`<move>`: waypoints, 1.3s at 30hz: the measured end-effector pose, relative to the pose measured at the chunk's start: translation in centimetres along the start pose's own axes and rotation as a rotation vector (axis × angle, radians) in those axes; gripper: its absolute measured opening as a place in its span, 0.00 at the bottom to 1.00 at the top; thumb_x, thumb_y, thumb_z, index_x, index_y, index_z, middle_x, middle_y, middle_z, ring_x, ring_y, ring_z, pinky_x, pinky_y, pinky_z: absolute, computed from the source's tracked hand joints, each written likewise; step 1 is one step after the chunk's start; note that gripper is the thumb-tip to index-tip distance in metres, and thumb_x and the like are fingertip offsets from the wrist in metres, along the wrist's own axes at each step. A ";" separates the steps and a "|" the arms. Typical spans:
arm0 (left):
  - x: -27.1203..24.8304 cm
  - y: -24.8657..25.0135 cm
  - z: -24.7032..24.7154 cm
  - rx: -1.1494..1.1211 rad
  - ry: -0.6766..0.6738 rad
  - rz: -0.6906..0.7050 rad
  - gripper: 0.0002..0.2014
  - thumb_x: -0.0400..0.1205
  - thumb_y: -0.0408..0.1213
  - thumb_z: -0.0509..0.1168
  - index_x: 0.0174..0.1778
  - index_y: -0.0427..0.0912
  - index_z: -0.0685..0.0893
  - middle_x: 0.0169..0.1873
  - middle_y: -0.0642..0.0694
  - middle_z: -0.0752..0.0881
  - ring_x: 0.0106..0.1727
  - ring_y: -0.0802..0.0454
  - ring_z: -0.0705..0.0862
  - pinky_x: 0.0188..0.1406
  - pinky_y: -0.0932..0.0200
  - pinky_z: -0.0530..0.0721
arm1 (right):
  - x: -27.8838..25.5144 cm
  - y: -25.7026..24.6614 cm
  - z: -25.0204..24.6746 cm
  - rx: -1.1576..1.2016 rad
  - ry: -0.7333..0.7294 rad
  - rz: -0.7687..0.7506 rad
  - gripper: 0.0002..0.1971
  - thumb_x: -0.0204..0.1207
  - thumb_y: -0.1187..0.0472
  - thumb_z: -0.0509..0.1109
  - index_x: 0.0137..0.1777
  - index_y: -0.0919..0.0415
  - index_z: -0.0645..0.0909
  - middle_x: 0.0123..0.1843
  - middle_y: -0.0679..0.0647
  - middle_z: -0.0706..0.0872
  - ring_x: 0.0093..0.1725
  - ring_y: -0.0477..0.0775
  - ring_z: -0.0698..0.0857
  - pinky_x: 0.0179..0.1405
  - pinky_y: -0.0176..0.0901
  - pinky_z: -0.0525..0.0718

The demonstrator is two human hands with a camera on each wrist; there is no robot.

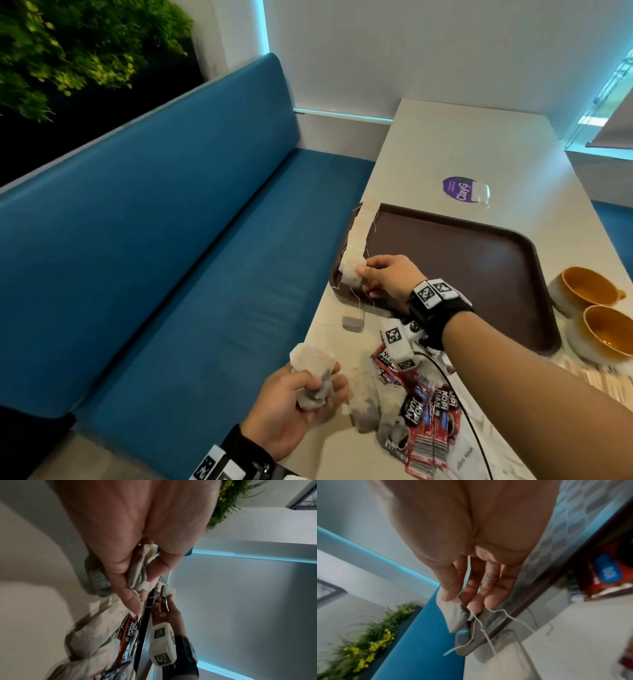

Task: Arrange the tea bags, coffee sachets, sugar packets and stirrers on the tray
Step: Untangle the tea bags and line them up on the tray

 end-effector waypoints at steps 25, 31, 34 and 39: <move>-0.7 0.5 -0.1 0.152 -0.033 0.073 0.17 0.80 0.21 0.66 0.65 0.28 0.83 0.55 0.26 0.90 0.45 0.35 0.92 0.38 0.49 0.91 | 1.2 -0.5 0.0 -0.193 0.125 0.020 0.10 0.76 0.59 0.81 0.46 0.63 0.85 0.39 0.61 0.92 0.34 0.55 0.89 0.41 0.50 0.93; -1.8 1.7 1.6 0.082 -0.033 0.162 0.13 0.82 0.18 0.63 0.63 0.25 0.82 0.53 0.32 0.91 0.52 0.31 0.91 0.40 0.46 0.93 | -6.3 -2.5 0.8 -0.120 -0.020 -0.110 0.08 0.76 0.62 0.79 0.48 0.67 0.86 0.34 0.55 0.89 0.32 0.54 0.85 0.33 0.47 0.84; -2.4 1.6 2.5 0.115 -0.028 0.175 0.13 0.83 0.21 0.64 0.63 0.29 0.82 0.52 0.34 0.92 0.51 0.33 0.92 0.42 0.47 0.93 | -10.7 -3.2 2.4 -0.148 -0.149 -0.156 0.08 0.78 0.63 0.79 0.50 0.68 0.85 0.36 0.53 0.91 0.34 0.53 0.86 0.33 0.44 0.84; -3.2 0.8 3.4 0.161 -0.029 0.164 0.13 0.83 0.22 0.66 0.63 0.29 0.82 0.46 0.35 0.91 0.43 0.37 0.91 0.37 0.49 0.91 | -15.6 -2.4 3.6 -0.086 -0.149 -0.180 0.14 0.73 0.52 0.83 0.54 0.55 0.86 0.47 0.58 0.91 0.31 0.51 0.85 0.32 0.49 0.81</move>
Point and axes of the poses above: each hand's wrist, its own x-axis towards the middle knuckle, its own z-axis out of the palm, y = z × x, the point moved 7 cm from there along x, towards the middle knuckle
